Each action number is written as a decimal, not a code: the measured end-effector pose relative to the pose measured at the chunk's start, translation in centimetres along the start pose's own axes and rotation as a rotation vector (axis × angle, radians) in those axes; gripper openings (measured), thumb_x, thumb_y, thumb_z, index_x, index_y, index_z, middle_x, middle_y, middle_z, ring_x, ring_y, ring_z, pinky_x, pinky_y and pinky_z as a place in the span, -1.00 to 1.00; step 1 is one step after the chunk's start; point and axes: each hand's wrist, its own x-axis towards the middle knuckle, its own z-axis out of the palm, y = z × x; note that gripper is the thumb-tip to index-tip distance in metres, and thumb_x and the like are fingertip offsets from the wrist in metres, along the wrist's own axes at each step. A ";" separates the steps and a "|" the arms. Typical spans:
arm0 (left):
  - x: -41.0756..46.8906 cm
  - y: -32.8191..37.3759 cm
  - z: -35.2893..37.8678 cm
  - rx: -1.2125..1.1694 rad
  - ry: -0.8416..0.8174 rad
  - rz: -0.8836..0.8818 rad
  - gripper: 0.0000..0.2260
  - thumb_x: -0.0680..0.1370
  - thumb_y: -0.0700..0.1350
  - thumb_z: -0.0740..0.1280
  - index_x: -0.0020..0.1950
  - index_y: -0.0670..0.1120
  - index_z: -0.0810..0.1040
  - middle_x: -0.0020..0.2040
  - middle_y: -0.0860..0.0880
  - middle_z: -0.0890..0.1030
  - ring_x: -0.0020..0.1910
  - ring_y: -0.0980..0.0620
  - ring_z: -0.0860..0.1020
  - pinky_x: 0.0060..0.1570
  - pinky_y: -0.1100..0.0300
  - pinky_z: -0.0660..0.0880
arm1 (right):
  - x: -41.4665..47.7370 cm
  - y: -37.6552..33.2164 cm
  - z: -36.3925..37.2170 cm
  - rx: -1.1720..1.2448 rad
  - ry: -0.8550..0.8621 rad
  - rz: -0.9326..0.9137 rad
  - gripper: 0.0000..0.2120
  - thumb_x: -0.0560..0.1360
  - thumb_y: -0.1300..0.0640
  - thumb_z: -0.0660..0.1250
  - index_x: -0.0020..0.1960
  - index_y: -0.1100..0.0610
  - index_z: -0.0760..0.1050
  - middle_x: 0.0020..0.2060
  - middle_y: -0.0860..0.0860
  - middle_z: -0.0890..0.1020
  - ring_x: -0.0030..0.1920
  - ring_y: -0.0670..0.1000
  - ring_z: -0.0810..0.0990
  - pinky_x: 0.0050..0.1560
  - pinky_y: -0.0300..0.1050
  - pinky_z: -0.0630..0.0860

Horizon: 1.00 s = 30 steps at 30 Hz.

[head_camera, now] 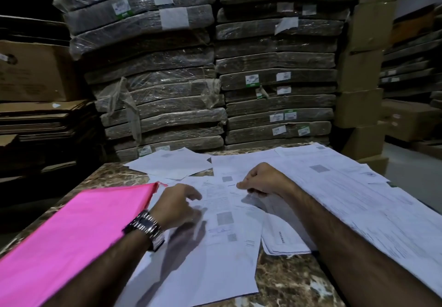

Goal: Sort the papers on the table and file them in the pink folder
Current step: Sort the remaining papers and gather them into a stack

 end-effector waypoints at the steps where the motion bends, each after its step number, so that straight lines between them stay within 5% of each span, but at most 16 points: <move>1: 0.4 1.4 0.1 -0.040 -0.023 0.016 -0.65 0.42 -0.11 0.49 0.19 -0.04 0.59 0.16 0.02 0.60 0.05 0.08 0.56 -0.01 0.28 0.48 | 0.1 0.0 -0.6 0.034 0.016 0.015 -0.75 0.42 0.14 0.49 -0.32 0.27 0.58 -0.53 0.07 0.54 -0.55 -0.01 0.39 -0.44 -0.19 0.38; 9: 5.1 11.6 3.3 -0.292 -0.194 0.034 -0.62 0.39 -0.07 0.52 0.17 -0.10 0.59 0.09 -0.06 0.65 -0.07 0.00 0.63 -0.06 0.17 0.60 | 0.2 4.0 -8.4 -0.259 0.246 0.199 -0.74 0.42 0.05 0.46 -0.23 0.28 0.66 -0.40 0.07 0.64 -0.48 -0.01 0.49 -0.40 -0.22 0.45; 14: 6.7 15.9 6.6 -0.355 -0.280 -0.020 -0.65 0.43 -0.05 0.48 0.10 -0.24 0.62 0.05 -0.14 0.66 0.07 -0.10 0.62 0.11 0.05 0.57 | -1.6 11.5 -14.1 -0.494 0.378 0.378 -0.70 0.28 -0.06 0.45 -0.29 0.20 0.57 -0.28 0.11 0.67 -0.28 0.07 0.57 -0.25 -0.22 0.46; 18: 7.7 18.3 8.8 -0.403 -0.324 -0.088 -0.73 0.36 0.00 0.52 -0.15 -0.17 0.58 -0.13 -0.14 0.64 -0.16 -0.04 0.55 -0.33 0.21 0.45 | -3.4 14.3 -15.6 -0.535 0.375 0.516 -0.52 0.21 -0.26 0.47 -0.32 0.19 0.51 -0.27 0.07 0.68 -0.09 0.13 0.66 -0.01 -0.07 0.59; 22: 8.5 19.7 9.2 -0.422 -0.354 -0.117 -0.71 0.40 0.07 0.48 -0.12 -0.13 0.55 -0.11 -0.07 0.56 -0.25 0.04 0.48 -0.43 0.24 0.30 | -4.1 13.6 -15.9 -0.457 0.323 0.548 -0.56 0.32 -0.22 0.46 -0.24 0.16 0.49 -0.40 -0.01 0.63 -0.32 -0.03 0.58 -0.31 -0.22 0.42; 27: 9.1 19.7 9.8 -0.672 -0.329 -0.229 -0.57 0.41 -0.02 0.49 0.19 -0.21 0.57 0.14 -0.07 0.59 -0.02 -0.03 0.51 -0.34 0.23 0.34 | -3.6 13.6 -16.1 -0.385 0.349 0.561 -0.53 0.28 -0.13 0.55 -0.06 0.21 0.52 -0.45 0.02 0.61 -0.41 -0.02 0.56 -0.41 -0.26 0.42; 30: 9.2 19.7 10.3 -0.831 -0.326 -0.284 -0.74 0.40 -0.13 0.51 0.03 -0.19 0.60 -0.03 -0.04 0.59 -0.01 -0.04 0.55 -0.15 0.16 0.48 | -3.2 13.8 -15.8 -0.377 0.401 0.598 -0.60 0.26 -0.03 0.58 -0.10 0.21 0.55 -0.38 0.03 0.62 -0.40 -0.03 0.55 -0.45 -0.28 0.35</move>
